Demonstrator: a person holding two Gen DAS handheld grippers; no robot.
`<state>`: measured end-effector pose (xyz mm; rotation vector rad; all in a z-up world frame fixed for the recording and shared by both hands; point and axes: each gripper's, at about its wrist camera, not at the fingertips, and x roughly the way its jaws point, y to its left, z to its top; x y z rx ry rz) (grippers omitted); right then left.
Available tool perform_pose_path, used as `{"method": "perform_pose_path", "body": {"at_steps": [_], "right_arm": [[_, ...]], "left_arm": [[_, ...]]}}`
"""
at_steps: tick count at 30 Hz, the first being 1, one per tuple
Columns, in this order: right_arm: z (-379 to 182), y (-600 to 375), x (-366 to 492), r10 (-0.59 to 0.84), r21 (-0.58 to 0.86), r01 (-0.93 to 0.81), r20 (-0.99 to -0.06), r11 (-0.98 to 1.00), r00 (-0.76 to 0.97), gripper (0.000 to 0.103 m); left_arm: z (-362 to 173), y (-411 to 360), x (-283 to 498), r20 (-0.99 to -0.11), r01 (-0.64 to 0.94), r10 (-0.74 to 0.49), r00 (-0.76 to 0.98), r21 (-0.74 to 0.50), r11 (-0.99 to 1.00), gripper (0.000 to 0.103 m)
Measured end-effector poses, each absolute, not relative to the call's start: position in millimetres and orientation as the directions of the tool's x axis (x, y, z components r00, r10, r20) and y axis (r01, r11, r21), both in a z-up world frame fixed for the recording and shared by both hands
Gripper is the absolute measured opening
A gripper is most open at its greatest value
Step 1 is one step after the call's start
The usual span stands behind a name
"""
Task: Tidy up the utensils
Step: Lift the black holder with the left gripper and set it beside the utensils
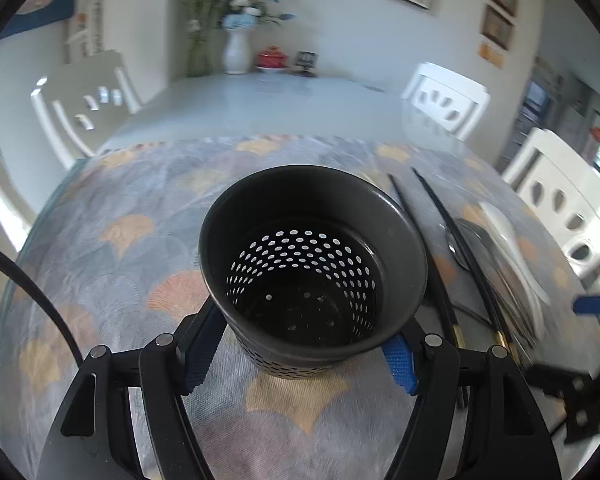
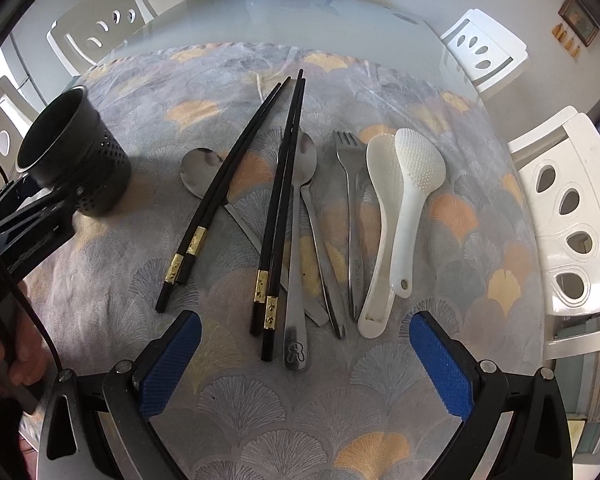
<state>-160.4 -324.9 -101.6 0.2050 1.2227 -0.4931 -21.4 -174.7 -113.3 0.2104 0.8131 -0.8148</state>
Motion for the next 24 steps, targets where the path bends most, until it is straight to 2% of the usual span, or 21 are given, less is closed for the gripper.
{"method": "perform_pose_path", "body": {"at_steps": [7, 13, 21, 24], "right_arm": [[-102.2, -318.5, -158.1, -0.254, -0.113, 0.468, -0.934, 0.877, 0.252, 0.103], [-99.5, -314.2, -157.8, -0.258, -0.112, 0.467, -0.931, 0.877, 0.260, 0.103], [-77.9, -346.8, -181.5, -0.186, 0.019, 0.513, -0.920, 0.858, 0.346, 0.103], [-73.7, -366.5, -192.7, -0.214, 0.013, 0.555, -0.915, 0.832, 0.343, 0.103]], "left_arm": [[-112.8, -174.0, -12.1, -0.731, 0.837, -0.619, 0.286, -0.123, 0.532, 0.069], [-114.3, -165.8, -4.9, -0.707, 0.877, -0.674, 0.214, -0.165, 0.452, 0.069], [-115.2, -169.1, -13.9, -0.695, 0.885, -0.671, 0.258, -0.109, 0.453, 0.069], [-118.5, -170.7, -11.0, -0.706, 0.882, -0.660, 0.256, -0.108, 0.458, 0.069]]}}
